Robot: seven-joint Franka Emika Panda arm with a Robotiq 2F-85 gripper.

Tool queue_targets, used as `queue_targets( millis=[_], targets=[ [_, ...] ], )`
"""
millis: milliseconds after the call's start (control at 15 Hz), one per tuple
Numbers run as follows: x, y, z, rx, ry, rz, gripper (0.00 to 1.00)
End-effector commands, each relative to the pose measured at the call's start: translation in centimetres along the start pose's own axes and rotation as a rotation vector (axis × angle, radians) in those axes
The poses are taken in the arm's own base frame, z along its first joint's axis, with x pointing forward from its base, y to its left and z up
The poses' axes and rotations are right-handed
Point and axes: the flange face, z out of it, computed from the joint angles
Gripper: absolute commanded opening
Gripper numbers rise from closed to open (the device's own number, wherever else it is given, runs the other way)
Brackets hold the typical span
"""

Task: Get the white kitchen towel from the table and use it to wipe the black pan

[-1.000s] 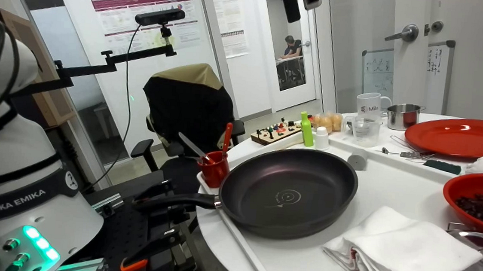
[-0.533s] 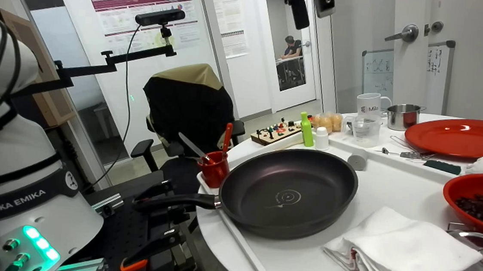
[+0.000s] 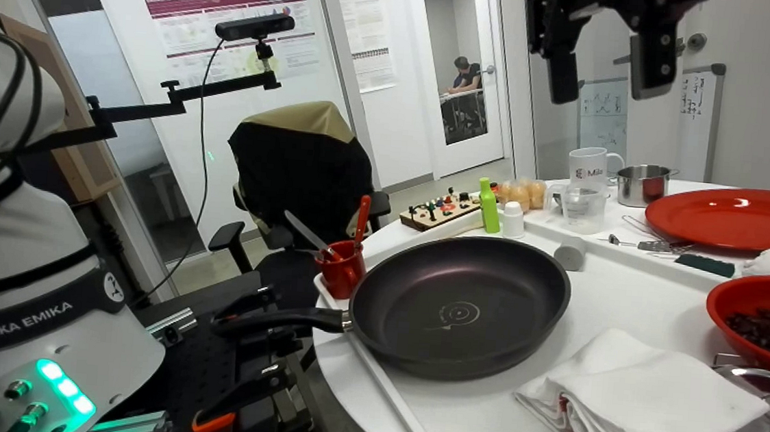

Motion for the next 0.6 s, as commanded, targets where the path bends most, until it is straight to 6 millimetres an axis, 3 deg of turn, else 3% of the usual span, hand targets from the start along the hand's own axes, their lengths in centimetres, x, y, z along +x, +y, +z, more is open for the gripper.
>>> queue_targets(
  millis=[0,533],
  targets=[
    [2.7,1.3,3.9,-0.023,-0.054,-0.044,1.0],
    [4.3,2.2,11.1,-0.096,-0.154,-0.038,1.0]
  ],
)
